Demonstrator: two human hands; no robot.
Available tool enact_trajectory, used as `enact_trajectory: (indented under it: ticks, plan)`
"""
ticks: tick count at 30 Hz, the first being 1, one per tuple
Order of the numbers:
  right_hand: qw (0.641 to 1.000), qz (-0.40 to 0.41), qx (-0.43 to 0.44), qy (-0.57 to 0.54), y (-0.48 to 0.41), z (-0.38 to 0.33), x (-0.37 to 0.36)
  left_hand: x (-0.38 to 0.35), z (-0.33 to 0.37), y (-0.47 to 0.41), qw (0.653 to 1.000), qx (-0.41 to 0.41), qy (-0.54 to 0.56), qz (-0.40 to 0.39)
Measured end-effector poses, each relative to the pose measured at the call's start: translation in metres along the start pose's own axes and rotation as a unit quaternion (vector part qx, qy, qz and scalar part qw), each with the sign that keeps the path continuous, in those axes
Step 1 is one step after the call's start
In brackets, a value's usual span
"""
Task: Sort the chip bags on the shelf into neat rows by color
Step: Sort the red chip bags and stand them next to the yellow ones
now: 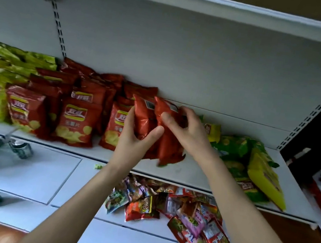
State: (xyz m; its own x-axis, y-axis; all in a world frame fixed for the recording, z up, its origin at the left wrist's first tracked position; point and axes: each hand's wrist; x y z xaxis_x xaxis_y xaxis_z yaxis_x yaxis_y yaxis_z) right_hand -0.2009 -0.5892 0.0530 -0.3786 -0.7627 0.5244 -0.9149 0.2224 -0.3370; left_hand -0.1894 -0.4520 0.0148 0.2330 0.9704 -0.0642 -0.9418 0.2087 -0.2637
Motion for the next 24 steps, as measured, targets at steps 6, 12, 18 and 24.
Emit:
enact_trajectory:
  ticks: [6,12,18,24]
  plan:
    - [0.980,-0.072,-0.114,-0.147,0.008,-0.016,-0.031,0.065,-0.011,0.003,0.998,-0.003,-0.054,0.028]
    - [0.902,-0.270,-0.256,-0.220,0.019,-0.036,-0.027,0.112,-0.001,0.001,0.991,-0.052,-0.121,0.029]
    - [0.884,-0.342,-0.294,-0.121,0.019,-0.047,-0.049,0.117,-0.002,0.005,0.987,-0.079,-0.128,-0.056]
    - [0.898,-0.272,-0.300,-0.170,0.025,-0.039,-0.058,0.121,-0.011,0.003,0.989,-0.067,-0.131,0.021]
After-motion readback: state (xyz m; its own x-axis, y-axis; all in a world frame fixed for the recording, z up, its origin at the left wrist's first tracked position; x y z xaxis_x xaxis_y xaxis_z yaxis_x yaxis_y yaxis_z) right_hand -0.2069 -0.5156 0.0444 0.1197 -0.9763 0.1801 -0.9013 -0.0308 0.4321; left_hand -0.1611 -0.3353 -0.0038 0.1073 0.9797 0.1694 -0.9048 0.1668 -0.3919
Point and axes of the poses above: each hand's wrist, its own y-axis away from the middle knuckle, its own x-axis out of the back of the hand, z = x × y, and after that the axes turned 1 degree about x, right-handed
